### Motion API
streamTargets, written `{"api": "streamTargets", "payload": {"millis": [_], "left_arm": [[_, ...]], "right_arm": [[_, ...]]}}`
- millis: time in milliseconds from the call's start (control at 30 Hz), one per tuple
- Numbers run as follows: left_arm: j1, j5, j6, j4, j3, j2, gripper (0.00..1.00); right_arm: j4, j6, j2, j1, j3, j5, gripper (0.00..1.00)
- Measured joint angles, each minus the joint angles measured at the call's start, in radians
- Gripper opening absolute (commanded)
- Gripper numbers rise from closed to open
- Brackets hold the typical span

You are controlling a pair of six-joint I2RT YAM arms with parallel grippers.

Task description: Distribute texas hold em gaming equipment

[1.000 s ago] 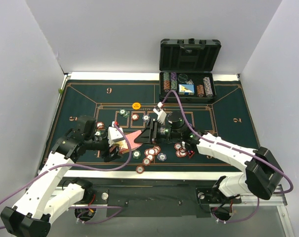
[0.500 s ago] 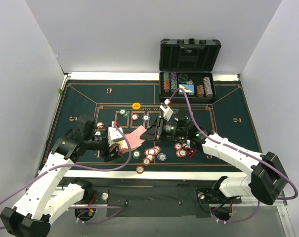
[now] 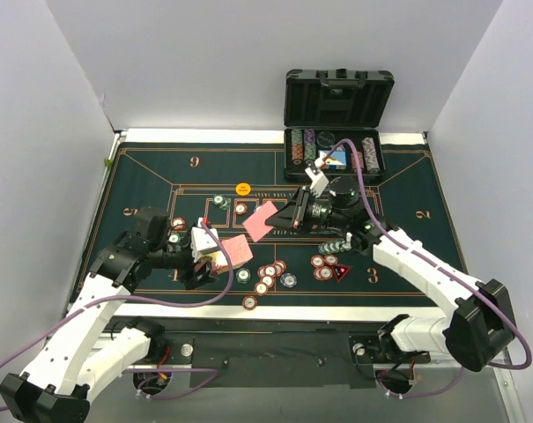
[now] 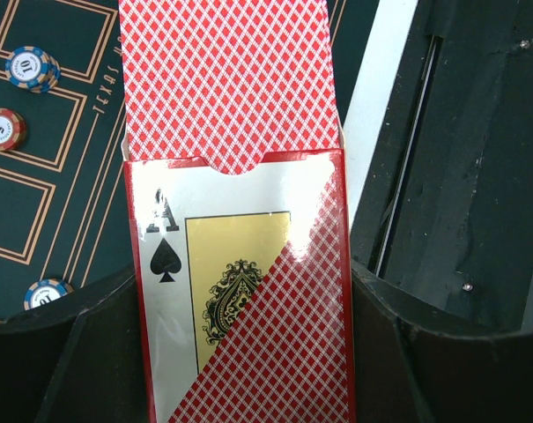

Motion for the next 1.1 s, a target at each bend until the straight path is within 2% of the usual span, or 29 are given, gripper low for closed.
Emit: {"api": "streamTargets", "payload": {"millis": [167,267,467,667,867,1000,1100], "left_arm": [[0.000,0.000,0.000,-0.003,0.000,-0.004,0.00],[0.000,0.000,0.000,-0.014,0.000,-0.004,0.00],[0.000,0.003,-0.013,-0.042,0.018,0.002,0.00],[0.000,0.021,-0.030,-0.054,0.065,0.002,0.00],[0.000,0.027,-0.052,-0.058,0.079,0.000,0.00],[0.000,0.029,-0.068,-0.061,0.079,-0.006,0.00],[0.000,0.030,-0.072,-0.061,0.079,-0.012,0.00]], "right_arm": [[-0.004,-0.019,0.013,-0.077,0.033,-0.019,0.00],[0.026,-0.022,0.096,-0.101,0.068,-0.027,0.00],[0.131,0.006,0.465,-0.030,0.222,-0.033,0.00],[0.211,0.082,0.864,0.127,0.523,-0.046,0.00],[0.277,0.175,1.118,0.223,0.775,-0.051,0.00],[0.280,0.218,1.245,0.261,0.955,-0.035,0.08],[0.270,0.232,1.268,0.275,0.997,-0.012,0.28]]}}
